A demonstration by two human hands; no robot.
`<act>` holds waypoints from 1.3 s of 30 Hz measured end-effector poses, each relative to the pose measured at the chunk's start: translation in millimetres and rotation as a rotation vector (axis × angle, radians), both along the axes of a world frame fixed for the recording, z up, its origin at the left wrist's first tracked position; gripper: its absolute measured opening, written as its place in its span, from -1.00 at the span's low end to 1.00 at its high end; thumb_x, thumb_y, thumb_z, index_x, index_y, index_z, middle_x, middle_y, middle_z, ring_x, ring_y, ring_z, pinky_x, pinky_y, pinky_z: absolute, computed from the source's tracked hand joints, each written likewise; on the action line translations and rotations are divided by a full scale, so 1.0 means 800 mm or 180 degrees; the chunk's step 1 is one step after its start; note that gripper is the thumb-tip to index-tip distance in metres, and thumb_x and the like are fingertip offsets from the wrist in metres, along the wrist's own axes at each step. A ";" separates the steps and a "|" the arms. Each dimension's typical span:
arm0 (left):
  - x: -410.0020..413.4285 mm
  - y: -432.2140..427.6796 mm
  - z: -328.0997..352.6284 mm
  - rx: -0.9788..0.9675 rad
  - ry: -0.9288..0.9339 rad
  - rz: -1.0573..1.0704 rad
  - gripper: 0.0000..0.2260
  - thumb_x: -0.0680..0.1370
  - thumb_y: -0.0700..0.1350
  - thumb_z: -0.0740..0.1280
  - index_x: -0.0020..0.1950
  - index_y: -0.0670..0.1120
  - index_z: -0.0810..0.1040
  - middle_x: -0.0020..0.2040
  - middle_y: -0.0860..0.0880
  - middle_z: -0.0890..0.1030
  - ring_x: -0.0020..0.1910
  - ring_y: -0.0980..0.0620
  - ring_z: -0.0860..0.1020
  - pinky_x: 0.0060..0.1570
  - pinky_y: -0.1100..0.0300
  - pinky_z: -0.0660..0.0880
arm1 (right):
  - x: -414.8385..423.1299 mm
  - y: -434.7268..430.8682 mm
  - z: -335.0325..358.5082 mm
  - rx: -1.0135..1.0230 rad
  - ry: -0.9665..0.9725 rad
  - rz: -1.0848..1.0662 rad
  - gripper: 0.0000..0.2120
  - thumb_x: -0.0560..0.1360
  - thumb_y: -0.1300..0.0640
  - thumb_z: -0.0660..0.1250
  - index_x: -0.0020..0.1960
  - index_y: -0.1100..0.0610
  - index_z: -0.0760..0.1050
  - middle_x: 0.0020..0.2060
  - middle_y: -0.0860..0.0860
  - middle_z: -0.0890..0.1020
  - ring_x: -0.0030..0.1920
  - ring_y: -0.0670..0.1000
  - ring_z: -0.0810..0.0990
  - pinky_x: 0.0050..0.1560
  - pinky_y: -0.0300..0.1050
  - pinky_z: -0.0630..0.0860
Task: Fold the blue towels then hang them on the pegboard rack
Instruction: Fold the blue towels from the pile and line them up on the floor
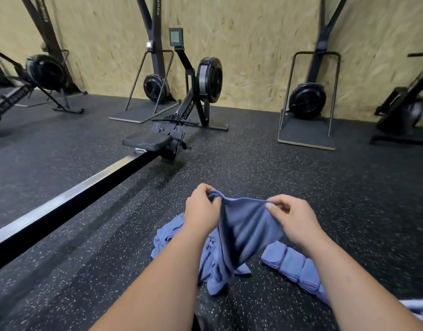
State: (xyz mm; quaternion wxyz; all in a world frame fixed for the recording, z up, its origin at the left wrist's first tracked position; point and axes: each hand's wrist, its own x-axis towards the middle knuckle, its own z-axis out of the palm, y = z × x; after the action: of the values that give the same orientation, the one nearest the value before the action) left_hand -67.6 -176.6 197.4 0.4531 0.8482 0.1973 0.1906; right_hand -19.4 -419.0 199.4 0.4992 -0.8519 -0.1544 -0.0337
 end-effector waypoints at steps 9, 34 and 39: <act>0.029 -0.046 -0.006 0.0551 -0.0032 -0.1778 -0.92 0.59 -0.02 0.51 0.06 0.06 0.71 -0.16 0.16 0.69 -0.17 0.22 0.62 0.00 0.19 0.57 | 0.023 -0.008 0.001 -0.0490 -0.0206 0.0266 -0.92 0.51 0.04 0.56 -0.11 -0.13 0.70 -0.25 -0.15 0.72 -0.24 -0.10 0.63 -0.12 -0.09 0.57; 0.138 -0.083 -0.014 0.0338 -0.0146 -0.2039 -0.90 0.60 0.02 0.49 0.04 0.04 0.65 -0.19 0.07 0.68 -0.26 0.19 0.58 -0.12 0.18 0.56 | 0.115 -0.039 -0.022 -0.0401 0.0014 0.0685 -0.89 0.62 0.12 0.44 0.04 -0.09 0.66 -0.13 -0.11 0.74 -0.13 0.05 0.71 -0.02 0.03 0.64; 0.148 -0.087 -0.019 0.0162 -0.0107 -0.2115 -0.88 0.57 -0.04 0.53 -0.03 0.05 0.59 -0.19 0.10 0.67 -0.24 0.15 0.58 -0.10 0.08 0.59 | 0.118 -0.043 -0.022 -0.0669 -0.0103 0.0476 -0.85 0.52 0.13 0.55 -0.09 -0.12 0.67 -0.22 -0.17 0.72 -0.23 -0.08 0.65 -0.15 -0.23 0.56</act>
State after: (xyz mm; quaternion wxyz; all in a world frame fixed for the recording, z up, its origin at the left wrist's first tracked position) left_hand 50.8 -246.3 182.3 0.4724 0.8739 -0.1024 0.0512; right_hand 75.4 -453.6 181.5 0.4058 -0.8850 -0.2282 0.0062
